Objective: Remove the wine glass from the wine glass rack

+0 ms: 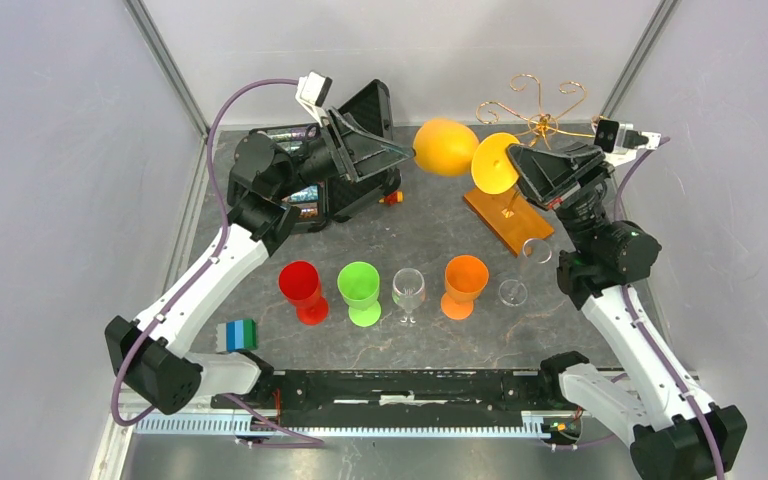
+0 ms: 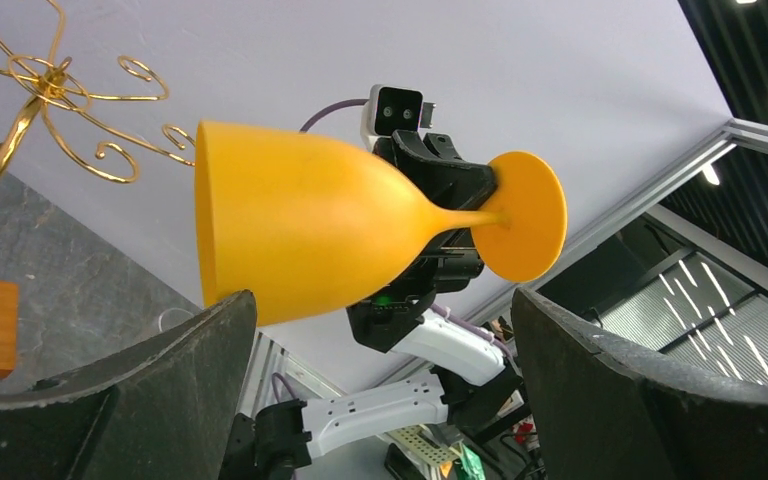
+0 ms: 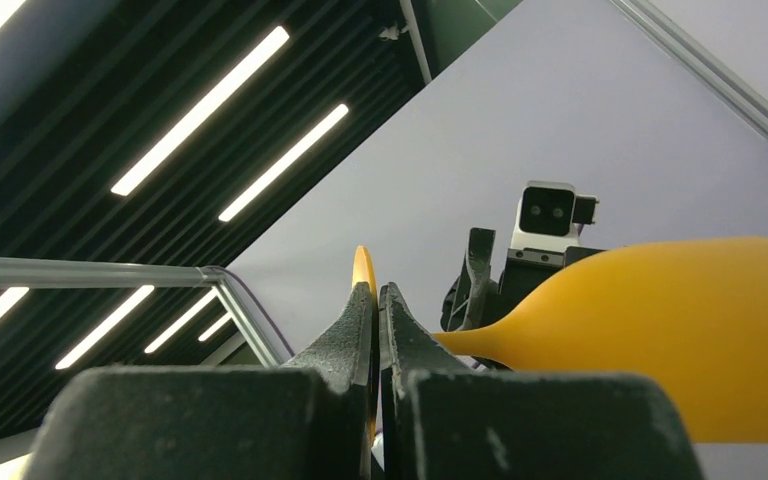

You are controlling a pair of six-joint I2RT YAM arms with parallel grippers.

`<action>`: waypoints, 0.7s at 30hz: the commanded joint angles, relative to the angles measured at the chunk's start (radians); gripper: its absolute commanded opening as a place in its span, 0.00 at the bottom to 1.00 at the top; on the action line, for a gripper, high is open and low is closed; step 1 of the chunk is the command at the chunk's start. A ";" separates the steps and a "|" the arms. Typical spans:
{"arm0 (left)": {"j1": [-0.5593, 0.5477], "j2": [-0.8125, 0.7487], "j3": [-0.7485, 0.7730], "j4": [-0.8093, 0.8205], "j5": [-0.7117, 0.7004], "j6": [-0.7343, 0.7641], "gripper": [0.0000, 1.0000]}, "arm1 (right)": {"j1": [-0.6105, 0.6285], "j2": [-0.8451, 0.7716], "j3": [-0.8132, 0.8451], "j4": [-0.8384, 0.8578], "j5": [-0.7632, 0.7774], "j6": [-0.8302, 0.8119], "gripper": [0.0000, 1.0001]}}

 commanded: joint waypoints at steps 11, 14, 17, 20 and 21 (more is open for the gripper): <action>0.003 -0.012 0.014 -0.033 -0.012 0.041 1.00 | 0.020 -0.036 0.029 0.057 0.037 -0.015 0.00; 0.002 -0.002 0.020 -0.021 -0.004 0.031 1.00 | 0.025 -0.030 0.033 0.052 0.031 -0.006 0.00; 0.003 0.013 0.017 0.063 0.038 -0.032 0.97 | 0.031 -0.026 0.025 0.039 0.030 0.002 0.00; 0.002 0.027 0.007 0.178 0.085 -0.125 0.88 | 0.037 -0.014 0.011 0.045 0.035 0.013 0.00; 0.002 0.029 0.002 0.218 0.099 -0.164 0.83 | 0.039 -0.010 0.003 0.049 0.039 0.018 0.00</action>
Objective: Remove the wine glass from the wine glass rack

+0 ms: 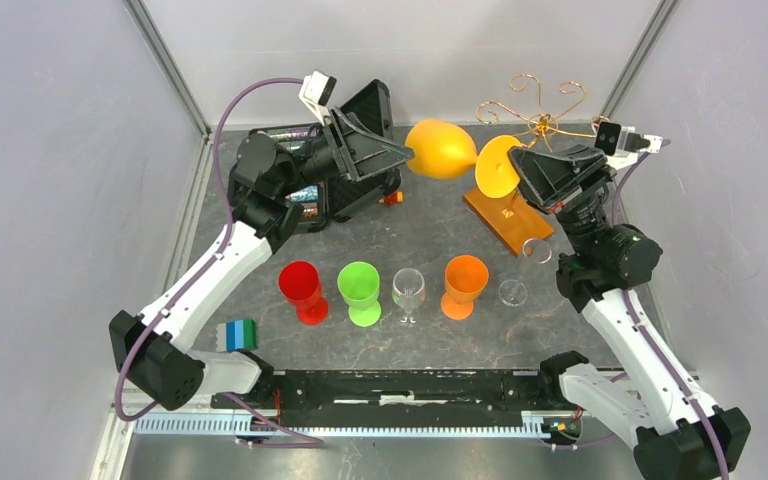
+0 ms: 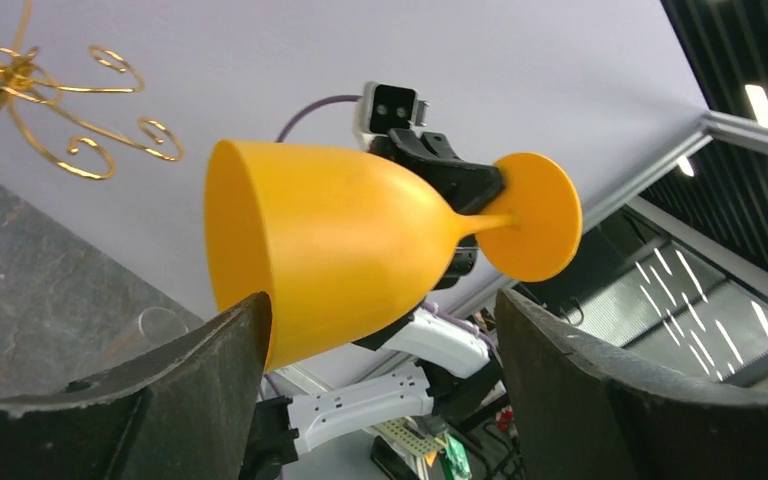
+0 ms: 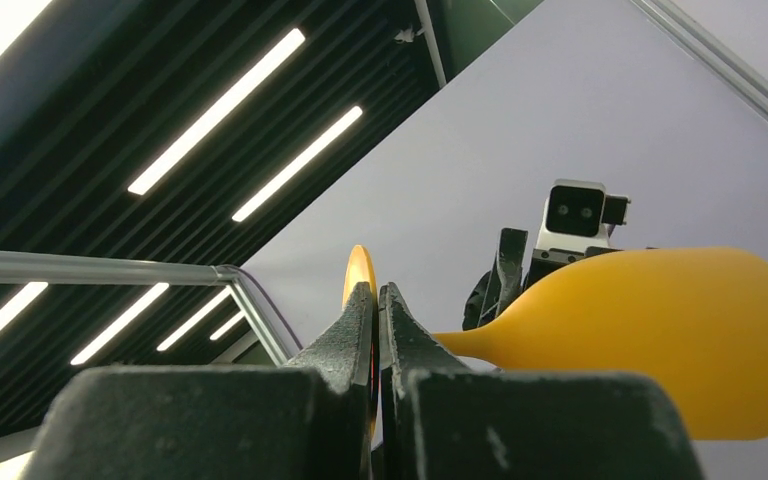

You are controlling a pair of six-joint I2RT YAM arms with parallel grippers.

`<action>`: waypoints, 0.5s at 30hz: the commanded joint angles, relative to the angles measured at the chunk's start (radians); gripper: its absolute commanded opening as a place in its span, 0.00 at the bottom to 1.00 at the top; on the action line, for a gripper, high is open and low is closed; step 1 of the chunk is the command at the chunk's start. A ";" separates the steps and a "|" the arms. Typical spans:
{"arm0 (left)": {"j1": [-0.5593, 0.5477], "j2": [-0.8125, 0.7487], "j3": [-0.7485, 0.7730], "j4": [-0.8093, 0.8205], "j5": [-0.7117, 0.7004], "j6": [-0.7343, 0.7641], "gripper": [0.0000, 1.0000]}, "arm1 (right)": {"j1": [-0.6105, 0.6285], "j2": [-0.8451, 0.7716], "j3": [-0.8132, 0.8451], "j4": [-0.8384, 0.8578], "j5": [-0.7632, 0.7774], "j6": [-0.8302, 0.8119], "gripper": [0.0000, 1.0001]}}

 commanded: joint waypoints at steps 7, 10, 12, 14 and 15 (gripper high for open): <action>0.001 -0.031 -0.014 0.303 0.074 -0.258 0.63 | 0.019 -0.039 -0.124 0.093 0.132 0.077 0.00; 0.001 -0.049 -0.004 0.299 0.087 -0.269 0.56 | 0.020 -0.043 -0.144 0.068 0.152 0.078 0.00; -0.003 -0.051 0.003 0.299 0.101 -0.273 0.53 | 0.020 -0.036 -0.154 0.059 0.159 0.082 0.00; -0.009 -0.051 0.003 0.300 0.113 -0.271 0.49 | 0.022 -0.022 -0.158 0.056 0.158 0.086 0.00; -0.011 -0.051 0.003 0.302 0.118 -0.263 0.46 | 0.024 -0.015 -0.158 0.058 0.156 0.091 0.00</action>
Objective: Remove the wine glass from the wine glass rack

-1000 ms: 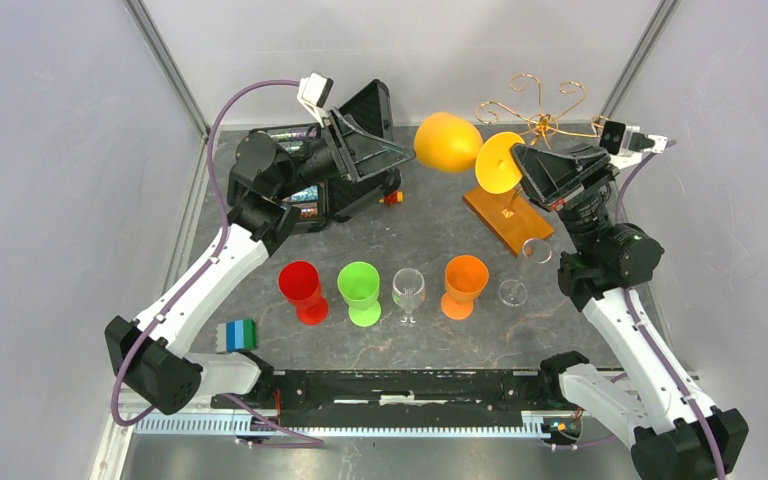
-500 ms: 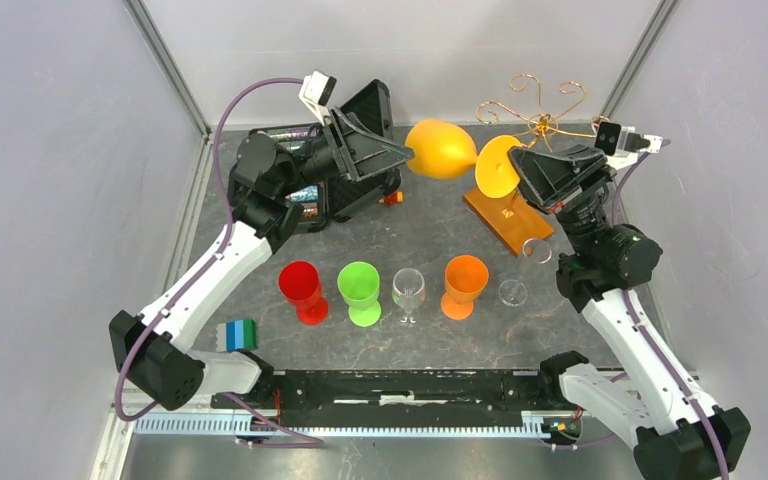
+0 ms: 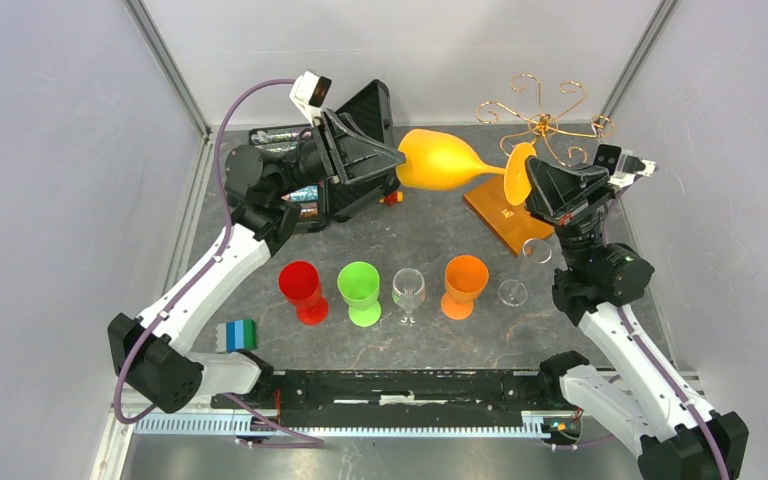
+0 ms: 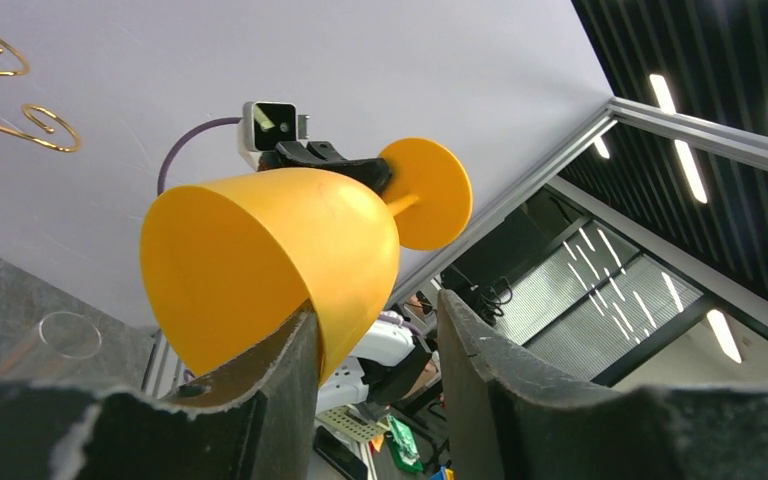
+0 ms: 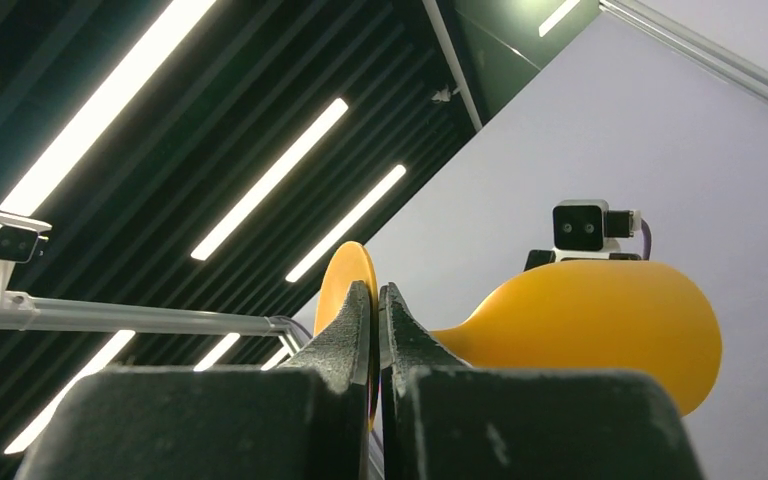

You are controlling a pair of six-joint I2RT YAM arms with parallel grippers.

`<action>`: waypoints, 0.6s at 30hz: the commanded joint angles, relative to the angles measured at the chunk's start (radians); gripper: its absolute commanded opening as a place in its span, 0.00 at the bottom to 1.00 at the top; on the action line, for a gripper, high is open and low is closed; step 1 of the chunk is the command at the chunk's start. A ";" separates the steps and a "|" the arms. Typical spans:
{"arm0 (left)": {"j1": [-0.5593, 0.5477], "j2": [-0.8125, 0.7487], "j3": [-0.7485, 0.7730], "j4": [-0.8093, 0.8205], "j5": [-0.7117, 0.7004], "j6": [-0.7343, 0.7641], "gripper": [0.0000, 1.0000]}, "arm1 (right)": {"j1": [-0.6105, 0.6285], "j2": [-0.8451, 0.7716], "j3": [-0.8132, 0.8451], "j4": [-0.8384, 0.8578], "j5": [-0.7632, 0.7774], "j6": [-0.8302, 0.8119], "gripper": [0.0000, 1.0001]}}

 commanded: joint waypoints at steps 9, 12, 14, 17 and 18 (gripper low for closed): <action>-0.024 -0.047 0.027 0.083 0.071 -0.011 0.35 | 0.041 0.128 -0.020 0.064 -0.006 0.027 0.00; -0.025 -0.046 0.032 0.082 0.077 -0.007 0.34 | 0.051 0.142 -0.023 0.080 -0.003 0.028 0.00; -0.026 -0.047 0.034 0.075 0.078 -0.004 0.33 | 0.054 0.146 -0.024 0.079 0.001 0.025 0.00; -0.027 -0.049 0.035 0.069 0.080 0.005 0.27 | 0.058 0.148 -0.030 0.081 0.003 0.026 0.00; -0.027 -0.051 0.035 0.066 0.081 0.007 0.24 | 0.060 0.149 -0.032 0.080 0.005 0.025 0.00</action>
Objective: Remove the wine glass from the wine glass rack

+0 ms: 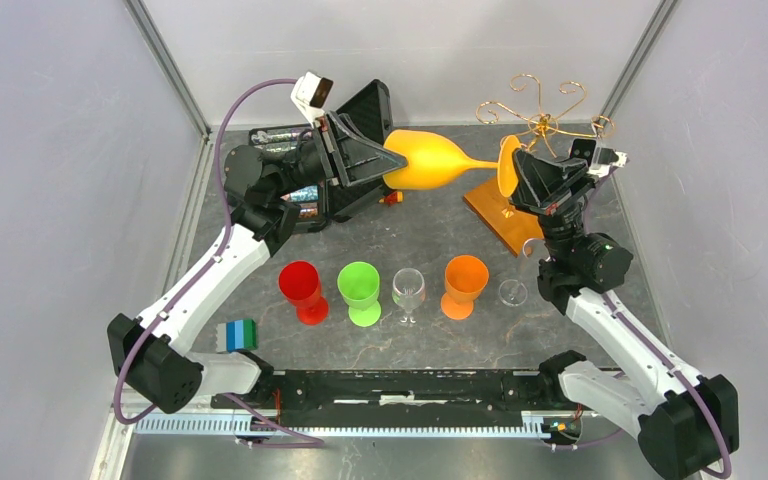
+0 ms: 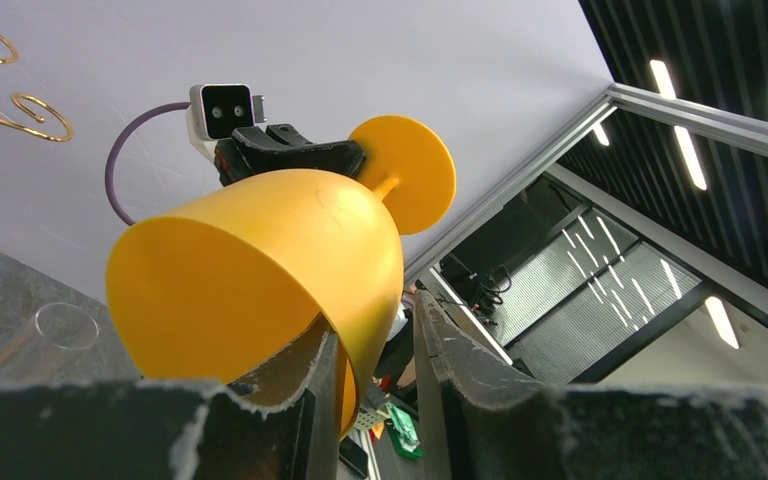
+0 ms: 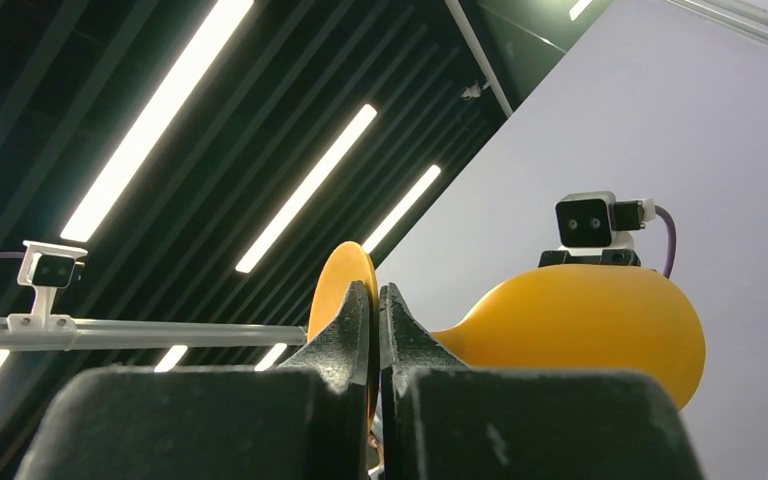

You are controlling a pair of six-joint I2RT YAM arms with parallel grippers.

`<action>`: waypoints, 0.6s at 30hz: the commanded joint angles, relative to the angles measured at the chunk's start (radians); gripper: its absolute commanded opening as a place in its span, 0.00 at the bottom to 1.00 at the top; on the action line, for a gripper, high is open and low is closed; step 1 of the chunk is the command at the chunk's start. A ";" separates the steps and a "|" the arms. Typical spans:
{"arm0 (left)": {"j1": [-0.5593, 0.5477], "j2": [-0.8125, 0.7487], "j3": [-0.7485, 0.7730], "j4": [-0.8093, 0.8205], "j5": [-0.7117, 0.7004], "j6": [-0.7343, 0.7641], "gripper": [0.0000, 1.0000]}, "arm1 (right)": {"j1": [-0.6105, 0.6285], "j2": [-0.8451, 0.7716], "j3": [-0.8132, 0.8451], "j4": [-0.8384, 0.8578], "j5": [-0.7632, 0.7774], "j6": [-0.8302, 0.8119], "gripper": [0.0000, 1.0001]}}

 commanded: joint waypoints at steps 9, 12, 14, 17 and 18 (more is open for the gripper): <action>-0.024 -0.065 0.041 -0.006 0.039 0.082 0.02 | 0.008 0.008 -0.029 -0.128 -0.020 -0.093 0.05; -0.025 -0.077 0.049 -0.049 0.034 0.121 0.02 | 0.008 0.001 -0.034 -0.138 -0.009 -0.101 0.06; -0.024 -0.084 0.051 -0.051 0.032 0.131 0.02 | 0.008 0.001 -0.035 -0.137 -0.005 -0.101 0.04; -0.024 -0.094 0.052 -0.060 0.032 0.144 0.02 | 0.007 0.002 -0.031 -0.137 -0.001 -0.103 0.01; -0.024 -0.094 0.052 -0.064 0.032 0.147 0.02 | 0.008 0.001 -0.033 -0.137 0.004 -0.104 0.01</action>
